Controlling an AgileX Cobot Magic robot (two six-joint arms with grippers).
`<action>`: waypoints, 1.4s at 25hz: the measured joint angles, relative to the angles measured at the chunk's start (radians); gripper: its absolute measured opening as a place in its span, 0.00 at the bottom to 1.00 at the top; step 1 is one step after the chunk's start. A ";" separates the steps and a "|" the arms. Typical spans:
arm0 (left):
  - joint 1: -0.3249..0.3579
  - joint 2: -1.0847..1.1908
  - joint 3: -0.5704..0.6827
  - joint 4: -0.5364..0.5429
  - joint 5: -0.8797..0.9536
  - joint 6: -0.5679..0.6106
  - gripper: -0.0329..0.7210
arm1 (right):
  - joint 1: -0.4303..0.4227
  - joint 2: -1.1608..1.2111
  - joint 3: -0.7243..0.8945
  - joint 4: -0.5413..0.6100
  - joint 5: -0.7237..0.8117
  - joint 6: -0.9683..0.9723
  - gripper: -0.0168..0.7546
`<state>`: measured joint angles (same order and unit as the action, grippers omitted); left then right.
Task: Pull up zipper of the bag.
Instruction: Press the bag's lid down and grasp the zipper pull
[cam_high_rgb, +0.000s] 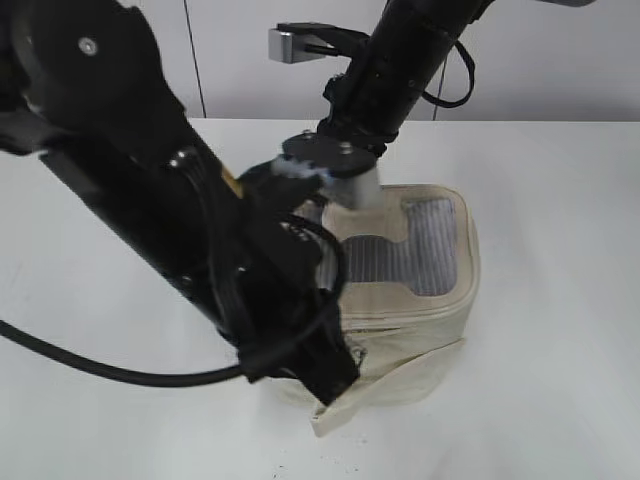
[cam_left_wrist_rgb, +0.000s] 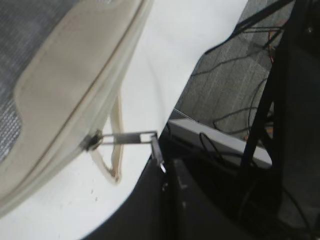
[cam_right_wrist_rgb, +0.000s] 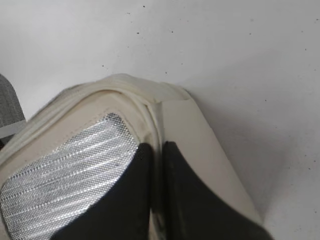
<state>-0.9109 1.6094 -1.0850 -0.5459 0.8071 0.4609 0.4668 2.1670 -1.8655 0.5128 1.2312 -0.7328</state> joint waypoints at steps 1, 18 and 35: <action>-0.028 0.001 0.002 0.002 -0.037 -0.004 0.04 | 0.000 0.000 0.000 0.001 0.000 0.000 0.07; -0.073 0.077 -0.015 -0.068 -0.155 -0.080 0.04 | 0.001 0.000 0.001 0.017 0.000 0.002 0.07; -0.041 0.001 -0.018 0.271 0.030 -0.415 0.04 | 0.001 0.000 0.001 -0.001 0.000 0.019 0.07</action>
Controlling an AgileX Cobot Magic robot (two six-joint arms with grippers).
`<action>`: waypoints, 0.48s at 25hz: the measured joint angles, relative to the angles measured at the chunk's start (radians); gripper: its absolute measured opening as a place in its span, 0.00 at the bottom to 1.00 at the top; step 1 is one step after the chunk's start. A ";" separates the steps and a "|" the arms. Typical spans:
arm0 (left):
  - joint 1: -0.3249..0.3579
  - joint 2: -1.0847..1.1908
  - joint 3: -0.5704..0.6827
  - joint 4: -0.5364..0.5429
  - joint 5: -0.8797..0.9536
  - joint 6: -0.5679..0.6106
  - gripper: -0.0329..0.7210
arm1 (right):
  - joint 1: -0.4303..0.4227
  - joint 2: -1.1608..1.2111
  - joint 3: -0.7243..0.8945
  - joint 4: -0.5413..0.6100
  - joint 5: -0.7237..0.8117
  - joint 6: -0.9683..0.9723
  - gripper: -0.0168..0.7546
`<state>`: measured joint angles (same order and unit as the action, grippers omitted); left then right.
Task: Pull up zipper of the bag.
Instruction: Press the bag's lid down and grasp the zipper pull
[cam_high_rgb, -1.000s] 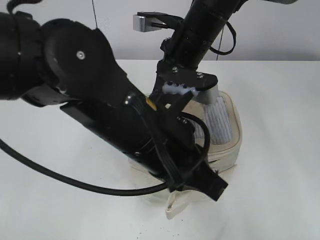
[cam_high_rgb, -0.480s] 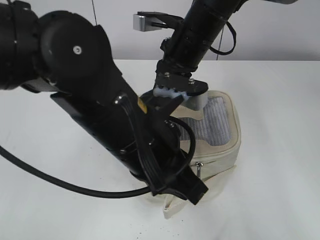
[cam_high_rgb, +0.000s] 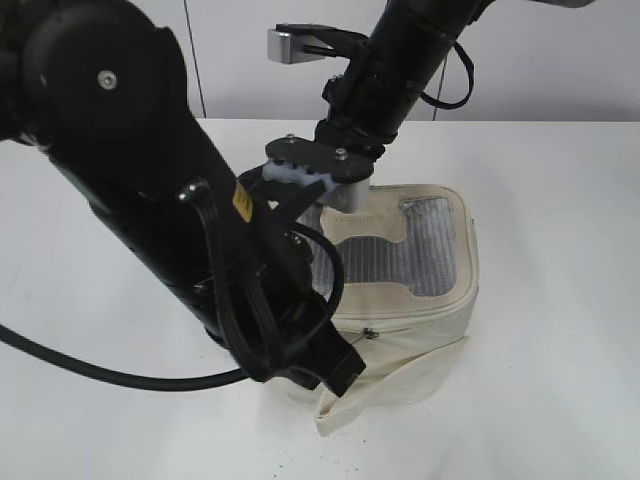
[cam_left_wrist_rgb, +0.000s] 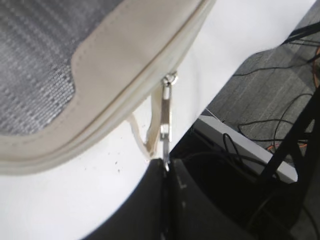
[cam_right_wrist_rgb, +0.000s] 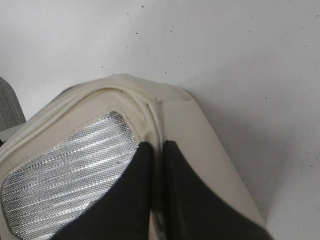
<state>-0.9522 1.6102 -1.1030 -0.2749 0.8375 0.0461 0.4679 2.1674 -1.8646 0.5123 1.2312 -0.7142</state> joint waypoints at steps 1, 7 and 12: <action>0.000 0.000 0.000 0.020 0.010 -0.022 0.04 | 0.000 0.000 0.000 0.000 0.000 0.002 0.07; 0.000 0.000 -0.001 0.065 0.045 -0.075 0.04 | 0.000 0.000 0.000 -0.001 0.000 0.007 0.07; 0.000 0.000 -0.009 0.033 0.045 -0.079 0.08 | 0.000 0.000 0.000 -0.001 0.000 0.052 0.13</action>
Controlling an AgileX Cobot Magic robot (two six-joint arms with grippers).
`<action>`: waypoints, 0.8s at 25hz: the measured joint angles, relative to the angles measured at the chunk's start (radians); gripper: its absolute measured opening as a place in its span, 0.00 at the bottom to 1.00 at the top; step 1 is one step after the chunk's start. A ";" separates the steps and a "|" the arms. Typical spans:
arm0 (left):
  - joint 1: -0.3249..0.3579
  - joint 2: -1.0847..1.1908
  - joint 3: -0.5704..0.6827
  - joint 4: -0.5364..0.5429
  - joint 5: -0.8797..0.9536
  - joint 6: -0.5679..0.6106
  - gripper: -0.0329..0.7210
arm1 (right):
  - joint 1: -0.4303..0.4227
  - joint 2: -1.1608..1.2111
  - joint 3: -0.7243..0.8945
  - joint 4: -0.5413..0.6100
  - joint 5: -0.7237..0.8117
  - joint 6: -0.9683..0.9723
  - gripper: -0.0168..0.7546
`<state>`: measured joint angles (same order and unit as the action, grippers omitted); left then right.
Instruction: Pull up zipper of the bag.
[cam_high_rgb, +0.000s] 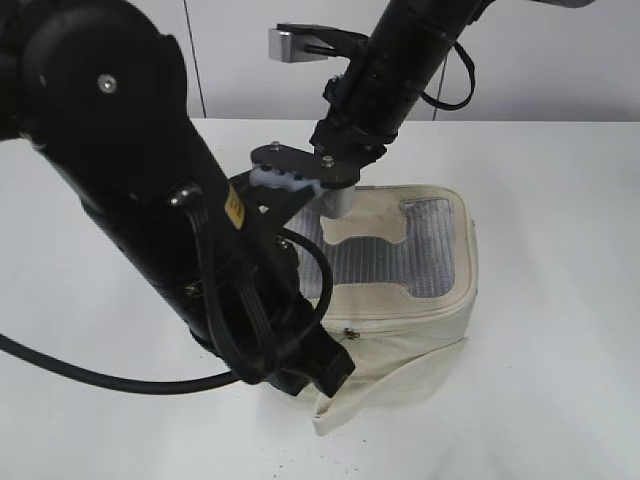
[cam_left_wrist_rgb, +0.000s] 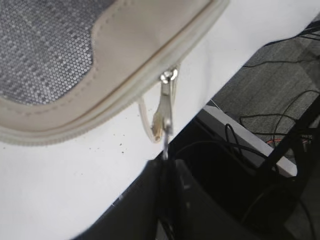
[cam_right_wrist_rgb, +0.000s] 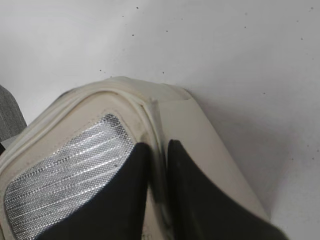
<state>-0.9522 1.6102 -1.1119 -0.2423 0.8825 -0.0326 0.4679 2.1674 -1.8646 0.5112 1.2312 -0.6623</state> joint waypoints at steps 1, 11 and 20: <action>0.000 0.000 -0.006 -0.004 0.005 0.000 0.12 | 0.000 0.000 -0.001 0.000 -0.001 0.006 0.20; 0.006 -0.065 -0.123 0.184 0.002 0.000 0.75 | -0.007 -0.065 -0.001 -0.031 -0.009 0.075 0.66; 0.197 -0.049 -0.228 0.186 -0.160 0.174 0.77 | -0.112 -0.154 0.000 -0.187 -0.010 0.211 0.66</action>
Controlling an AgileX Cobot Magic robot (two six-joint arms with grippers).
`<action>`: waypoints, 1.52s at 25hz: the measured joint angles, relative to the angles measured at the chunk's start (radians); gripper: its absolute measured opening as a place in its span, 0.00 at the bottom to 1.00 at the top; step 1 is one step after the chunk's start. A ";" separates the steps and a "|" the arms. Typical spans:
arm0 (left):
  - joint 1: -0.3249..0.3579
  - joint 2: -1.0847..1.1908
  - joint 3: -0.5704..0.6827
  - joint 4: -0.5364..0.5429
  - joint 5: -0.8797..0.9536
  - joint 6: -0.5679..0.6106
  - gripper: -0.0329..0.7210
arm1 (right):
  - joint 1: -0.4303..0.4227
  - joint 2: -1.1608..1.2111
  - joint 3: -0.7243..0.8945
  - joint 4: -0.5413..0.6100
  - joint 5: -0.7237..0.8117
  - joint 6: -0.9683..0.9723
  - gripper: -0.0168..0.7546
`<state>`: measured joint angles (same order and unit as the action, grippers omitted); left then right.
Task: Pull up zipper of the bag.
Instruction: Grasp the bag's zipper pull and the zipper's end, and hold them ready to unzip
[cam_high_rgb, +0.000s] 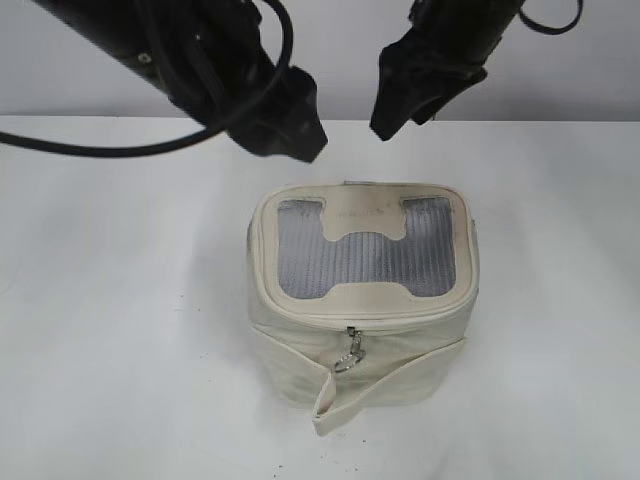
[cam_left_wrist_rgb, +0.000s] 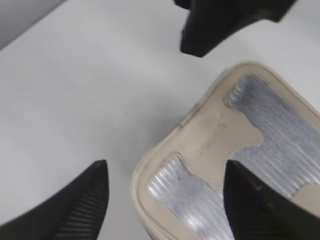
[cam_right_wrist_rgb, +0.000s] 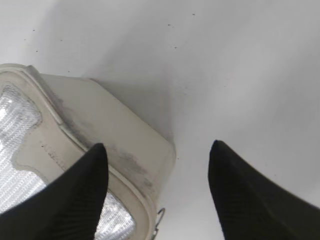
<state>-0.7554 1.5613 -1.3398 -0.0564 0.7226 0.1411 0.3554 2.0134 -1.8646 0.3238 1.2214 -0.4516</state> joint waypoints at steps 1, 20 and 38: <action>0.022 0.012 -0.015 -0.034 -0.016 0.045 0.77 | -0.018 -0.010 0.004 -0.004 0.000 0.010 0.66; 0.139 0.531 -0.483 -0.610 0.265 0.606 0.77 | -0.146 -0.433 0.648 -0.020 -0.077 0.168 0.66; 0.139 0.673 -0.573 -0.690 0.355 0.639 0.54 | -0.146 -0.546 1.001 0.027 -0.356 0.159 0.58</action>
<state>-0.6165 2.2340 -1.9123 -0.7466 1.0773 0.7802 0.2095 1.4671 -0.8632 0.3506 0.8654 -0.2926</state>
